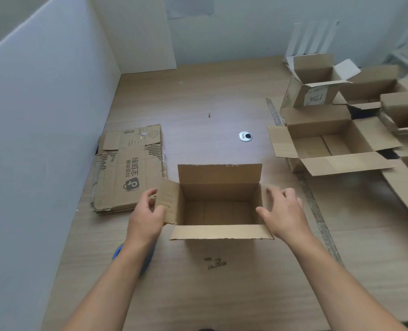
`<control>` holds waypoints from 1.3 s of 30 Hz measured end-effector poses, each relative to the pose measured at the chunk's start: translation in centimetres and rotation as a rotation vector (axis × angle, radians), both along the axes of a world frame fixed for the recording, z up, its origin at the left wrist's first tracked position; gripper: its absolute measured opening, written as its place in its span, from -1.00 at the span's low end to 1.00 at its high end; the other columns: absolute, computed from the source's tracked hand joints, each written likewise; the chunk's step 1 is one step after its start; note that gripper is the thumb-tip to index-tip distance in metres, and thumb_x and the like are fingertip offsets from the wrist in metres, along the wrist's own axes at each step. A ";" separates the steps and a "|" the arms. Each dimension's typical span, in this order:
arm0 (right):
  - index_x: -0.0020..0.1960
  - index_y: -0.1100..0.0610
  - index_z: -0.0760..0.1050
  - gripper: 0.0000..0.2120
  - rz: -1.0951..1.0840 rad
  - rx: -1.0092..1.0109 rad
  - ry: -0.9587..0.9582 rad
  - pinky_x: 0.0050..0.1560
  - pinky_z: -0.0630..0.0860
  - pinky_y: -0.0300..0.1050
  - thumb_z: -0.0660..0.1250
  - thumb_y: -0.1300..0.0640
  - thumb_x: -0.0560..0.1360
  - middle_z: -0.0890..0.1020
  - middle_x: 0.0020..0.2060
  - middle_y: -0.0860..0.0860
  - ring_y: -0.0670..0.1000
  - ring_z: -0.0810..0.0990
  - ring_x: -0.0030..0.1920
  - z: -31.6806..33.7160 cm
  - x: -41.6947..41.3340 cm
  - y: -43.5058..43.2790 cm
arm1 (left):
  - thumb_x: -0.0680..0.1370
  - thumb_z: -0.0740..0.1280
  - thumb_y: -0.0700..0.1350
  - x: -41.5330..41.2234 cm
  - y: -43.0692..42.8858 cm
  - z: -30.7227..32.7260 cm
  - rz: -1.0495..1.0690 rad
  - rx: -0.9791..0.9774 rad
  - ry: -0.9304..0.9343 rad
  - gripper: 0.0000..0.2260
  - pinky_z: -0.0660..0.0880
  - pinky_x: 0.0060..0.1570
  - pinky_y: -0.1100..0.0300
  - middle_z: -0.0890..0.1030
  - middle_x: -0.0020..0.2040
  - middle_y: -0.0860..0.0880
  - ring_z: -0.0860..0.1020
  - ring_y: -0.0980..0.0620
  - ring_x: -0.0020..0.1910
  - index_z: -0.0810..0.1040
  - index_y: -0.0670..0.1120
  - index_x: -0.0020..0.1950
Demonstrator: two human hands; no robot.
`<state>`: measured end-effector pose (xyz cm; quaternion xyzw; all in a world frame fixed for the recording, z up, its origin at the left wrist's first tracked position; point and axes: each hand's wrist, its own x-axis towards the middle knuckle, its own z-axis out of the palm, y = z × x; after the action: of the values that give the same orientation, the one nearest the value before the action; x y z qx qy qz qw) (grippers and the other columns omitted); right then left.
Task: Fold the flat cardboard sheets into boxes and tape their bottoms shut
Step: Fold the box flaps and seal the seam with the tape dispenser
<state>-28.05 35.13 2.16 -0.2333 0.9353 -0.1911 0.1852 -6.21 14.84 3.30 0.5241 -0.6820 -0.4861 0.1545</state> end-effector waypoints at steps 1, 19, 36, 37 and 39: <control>0.39 0.06 0.35 -0.52 -0.010 0.003 -0.006 0.22 0.38 0.01 0.36 -0.05 0.53 0.36 0.15 0.06 0.15 0.34 0.19 -0.1 -0.3 0.0 | 0.41 0.32 0.01 0.4 -0.1 -0.3 0.022 -0.043 -0.036 -0.53 0.51 0.17 -0.02 0.62 0.12 0.03 0.60 -0.04 0.07 0.44 0.11 0.33; 0.34 -0.06 0.49 -0.62 -0.098 -0.383 -0.382 -0.04 0.56 -0.11 0.26 0.19 0.55 0.61 0.14 -0.06 -0.06 0.62 0.03 -1.7 -0.7 0.4 | 0.59 0.29 -0.19 -0.2 0.9 -3.3 -0.238 -0.018 -0.129 -0.65 0.41 -0.18 0.37 0.57 0.19 0.05 0.60 0.14 0.04 0.44 0.01 0.37; 0.36 0.11 0.48 -0.58 0.305 -0.263 0.290 0.09 0.52 0.09 0.40 0.05 0.52 0.55 0.11 0.07 0.15 0.51 0.11 -0.5 -1.4 -0.3 | 0.51 0.45 -0.09 0.5 -0.8 1.5 -0.495 -0.433 -0.213 -0.56 0.35 0.19 0.27 0.54 0.21 0.04 0.49 0.13 0.16 0.51 -0.04 0.38; 0.33 0.13 0.51 -0.59 0.373 -0.306 0.352 0.09 0.53 0.11 0.43 0.08 0.50 0.57 0.09 0.07 0.16 0.51 0.09 -0.3 -1.5 -0.9 | 0.51 0.46 -0.07 0.5 -0.5 2.1 -0.572 -0.463 -0.177 -0.56 0.36 0.21 0.25 0.53 0.21 0.07 0.48 0.15 0.15 0.51 -0.02 0.38; 0.29 0.15 0.54 -0.59 0.476 -0.343 0.436 0.11 0.54 0.13 0.47 0.13 0.46 0.59 0.11 0.08 0.18 0.51 0.09 -0.1 -1.8 -2.3 | 0.49 0.45 0.05 0.3 -0.1 2.2 -0.751 -0.444 -0.206 -0.53 0.35 0.32 0.18 0.50 0.25 0.10 0.43 0.13 0.24 0.49 0.06 0.39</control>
<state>-29.89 32.80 2.02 -0.5071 0.8268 -0.2424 -0.0209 -5.95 14.71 5.49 0.2401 -0.9246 -0.2956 0.0073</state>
